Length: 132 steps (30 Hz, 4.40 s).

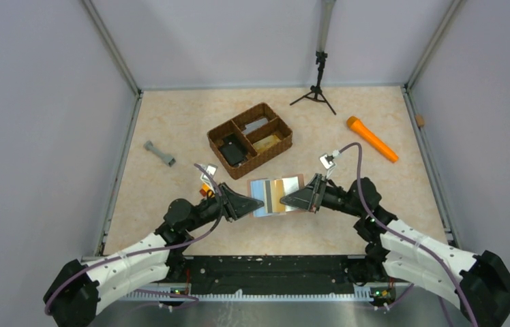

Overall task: Take the credit cards out of the card holder
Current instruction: Remove the credit card from the card holder, then place the credit card in the storage box, then close the card holder.

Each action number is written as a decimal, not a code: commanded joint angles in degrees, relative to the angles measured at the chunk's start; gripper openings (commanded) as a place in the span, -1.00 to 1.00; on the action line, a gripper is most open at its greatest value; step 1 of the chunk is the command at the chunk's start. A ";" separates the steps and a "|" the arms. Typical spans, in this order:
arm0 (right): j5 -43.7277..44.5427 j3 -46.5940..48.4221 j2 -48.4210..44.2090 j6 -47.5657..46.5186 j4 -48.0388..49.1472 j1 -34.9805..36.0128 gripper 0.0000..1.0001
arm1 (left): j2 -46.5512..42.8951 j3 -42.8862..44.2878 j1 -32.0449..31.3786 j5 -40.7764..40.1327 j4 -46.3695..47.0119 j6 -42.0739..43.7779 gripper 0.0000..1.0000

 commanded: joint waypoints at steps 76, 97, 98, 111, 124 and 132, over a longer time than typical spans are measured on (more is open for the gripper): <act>54.34 54.23 58.54 24.77 -28.02 -1.55 -1.00 | -4.74 35.83 9.56 -45.12 -73.15 35.57 -1.00; 51.20 41.09 42.03 -0.17 -21.01 -3.66 0.06 | -1.49 34.45 10.06 -32.12 -67.90 33.70 -1.00; 49.38 37.99 39.95 -3.49 -19.45 -4.19 0.06 | -0.93 34.12 10.18 -30.25 -67.01 33.12 -1.00; 25.18 22.98 21.43 -35.97 -27.18 -8.14 -0.03 | 3.53 28.42 10.28 -4.19 -42.92 19.95 -1.00; 8.11 15.28 4.98 -35.17 -18.22 -8.14 -0.07 | 20.71 26.63 10.24 12.49 -19.27 7.81 -1.00; 2.56 14.58 4.35 -34.10 -18.21 -8.14 -0.03 | 27.56 24.87 10.15 17.44 -1.75 -0.51 -1.00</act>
